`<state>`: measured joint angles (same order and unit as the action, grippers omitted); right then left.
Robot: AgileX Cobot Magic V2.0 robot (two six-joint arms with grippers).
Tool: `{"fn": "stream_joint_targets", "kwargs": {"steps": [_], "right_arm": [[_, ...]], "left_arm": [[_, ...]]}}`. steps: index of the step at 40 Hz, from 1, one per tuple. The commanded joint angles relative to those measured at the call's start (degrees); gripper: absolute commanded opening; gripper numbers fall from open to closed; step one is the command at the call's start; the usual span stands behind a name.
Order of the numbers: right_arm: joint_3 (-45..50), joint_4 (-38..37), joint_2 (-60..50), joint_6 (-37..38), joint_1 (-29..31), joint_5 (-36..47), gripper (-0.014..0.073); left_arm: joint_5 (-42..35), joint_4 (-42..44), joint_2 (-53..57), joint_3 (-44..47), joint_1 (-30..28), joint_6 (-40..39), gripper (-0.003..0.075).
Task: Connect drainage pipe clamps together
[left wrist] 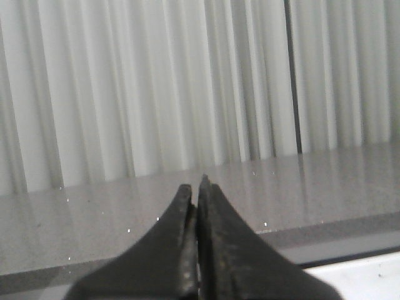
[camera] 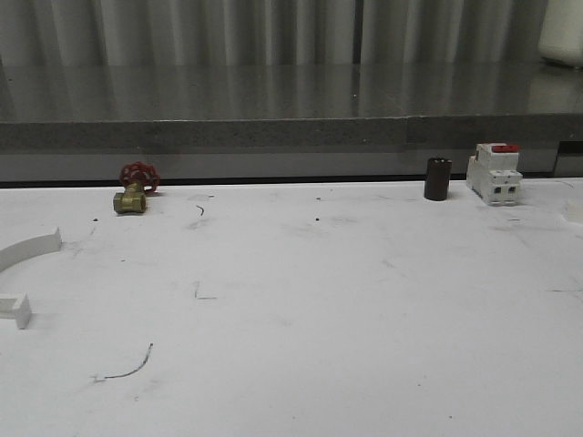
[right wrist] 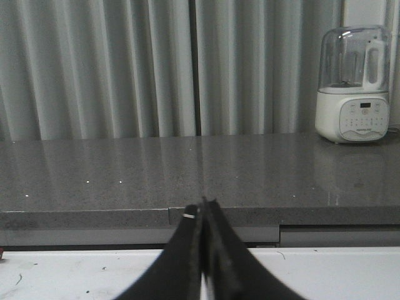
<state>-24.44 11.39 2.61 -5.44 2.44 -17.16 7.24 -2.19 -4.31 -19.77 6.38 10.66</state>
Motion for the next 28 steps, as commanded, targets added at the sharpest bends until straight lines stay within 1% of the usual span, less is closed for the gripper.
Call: {"fn": "stream_joint_targets", "kwargs": {"steps": [1, 4, 7, 15, 17, 18, 20, 21, 23, 25, 27, 28], "right_arm": [[-7.71, -0.21, 6.70, -0.32, -0.25, -4.41, -0.0070], [-10.36, -0.21, 11.63, -0.32, -0.25, -8.57, -0.0070], [-11.26, -0.21, 14.82, -0.32, -0.25, -10.62, -0.0070], [-11.14, -0.27, 15.83, -0.32, -0.25, -12.58, -0.0068], [-11.14, -0.27, 15.83, -0.32, -0.25, -12.44, -0.0055], [-11.14, -0.27, 15.83, -0.32, -0.25, -12.39, -0.0034], [-11.14, -0.27, 15.83, -0.32, -0.25, -12.28, 0.0026], [-11.14, -0.27, 15.83, -0.32, -0.25, -12.28, 0.0072], [-11.14, -0.27, 15.83, -0.32, -0.25, -12.49, 0.0174], [-11.14, -0.27, 15.83, -0.32, -0.25, -12.56, 0.0294], [-11.14, -0.27, 15.83, -0.32, -0.25, -12.56, 0.0435], [-11.14, -0.27, 15.83, -0.32, -0.25, -12.51, 0.0485]], "left_arm": [[4.44, 0.49, -6.49, -6.29, -0.20, -0.28, -0.0020], [8.46, 0.49, -11.14, -8.48, -0.20, -0.28, -0.0020], [10.11, 0.39, -14.69, -9.58, -0.20, -0.28, -0.0020], [10.11, 0.25, -15.78, -9.61, -0.20, -0.28, -0.0014], [10.11, 0.25, -15.78, -9.61, -0.20, -0.28, 0.0019], [10.11, 0.25, -15.78, -9.61, -0.20, -0.28, 0.0051], [10.11, 0.25, -15.78, -9.61, -0.20, -0.28, 0.0144], [10.11, 0.25, -15.78, -9.61, -0.20, -0.28, 0.0188], [10.11, 0.25, -15.78, -9.61, -0.20, -0.28, 0.0318], [9.99, 0.13, -15.78, -9.61, -0.20, -0.28, 0.0435], [9.86, -0.02, -15.78, -9.61, -0.20, -0.28, 0.0538], [9.86, -0.23, -15.78, -9.61, -0.20, -0.28, 0.0574]]}}
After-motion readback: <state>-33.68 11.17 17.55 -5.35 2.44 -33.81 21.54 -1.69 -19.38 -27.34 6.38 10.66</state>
